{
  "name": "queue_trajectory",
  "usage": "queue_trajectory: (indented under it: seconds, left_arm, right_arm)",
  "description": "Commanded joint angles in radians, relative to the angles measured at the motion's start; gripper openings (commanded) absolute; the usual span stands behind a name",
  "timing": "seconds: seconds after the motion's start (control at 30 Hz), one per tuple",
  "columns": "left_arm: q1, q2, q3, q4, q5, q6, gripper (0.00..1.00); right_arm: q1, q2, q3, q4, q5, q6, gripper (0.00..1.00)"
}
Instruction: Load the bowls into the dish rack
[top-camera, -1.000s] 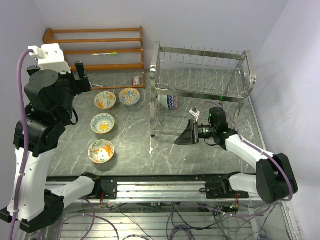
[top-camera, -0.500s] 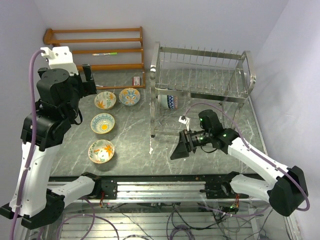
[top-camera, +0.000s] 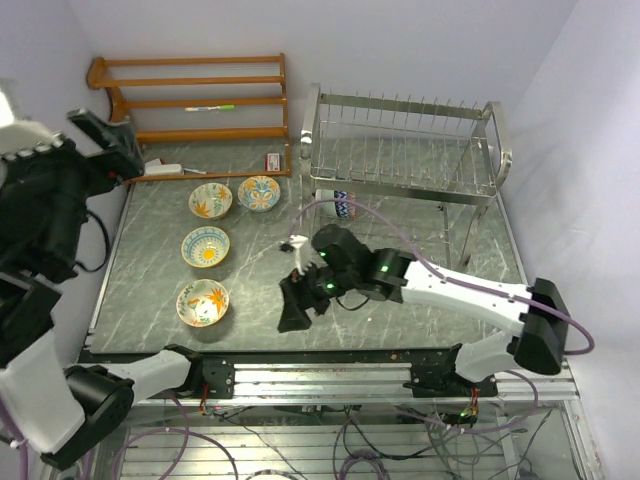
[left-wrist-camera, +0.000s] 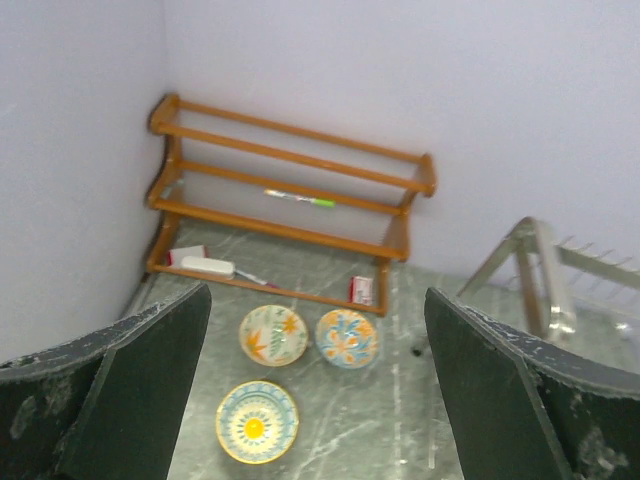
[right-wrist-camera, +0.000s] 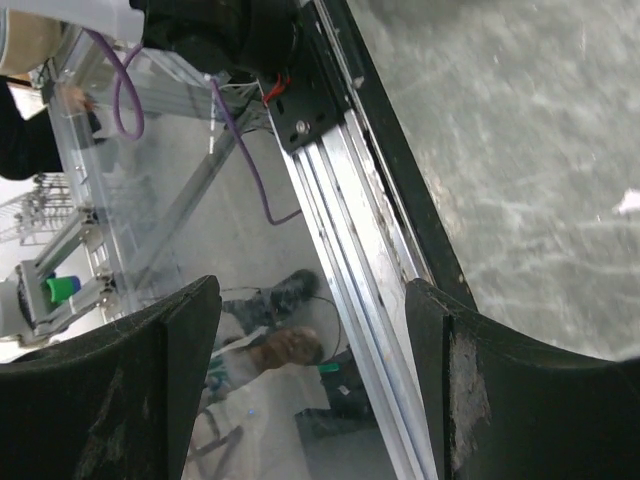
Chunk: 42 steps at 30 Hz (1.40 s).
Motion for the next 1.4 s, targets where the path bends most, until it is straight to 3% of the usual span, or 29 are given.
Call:
queue_trajectory:
  seconds: [0.0,0.27,0.47,0.77,0.97,1.13,1.37]
  left_arm:
    - [-0.006,-0.047,-0.003,-0.069,0.121,-0.077,0.99]
    - [-0.006,-0.214,-0.267,-0.031,0.165,-0.077,0.99]
    - [-0.006,-0.301,-0.312,-0.105,0.060,-0.058,0.99]
    - [-0.007,-0.340,-0.337,-0.122,0.104,-0.049,0.99]
    - [-0.006,-0.373,-0.389,-0.108,0.142,-0.056,0.99]
    - [-0.006,-0.382,-0.387,-0.136,0.147,-0.041,0.99]
    - [-0.007,-0.395,-0.392,-0.152,0.145,-0.034,0.99]
  right_arm:
    - [0.058,0.122,0.144,0.051,0.158,0.025,0.73]
    - [0.080,0.380,0.384,-0.007,0.391,0.085,0.73]
    - [0.097,0.569,0.551,-0.043,0.358,0.101,0.71]
    - [0.111,0.796,0.720,-0.068,0.444,0.177,0.67]
    - [0.124,0.886,0.811,-0.106,0.501,0.191,0.65]
    - [0.124,0.914,0.833,-0.121,0.566,0.210,0.53]
    - [0.130,0.951,0.837,-0.112,0.581,0.213,0.50]
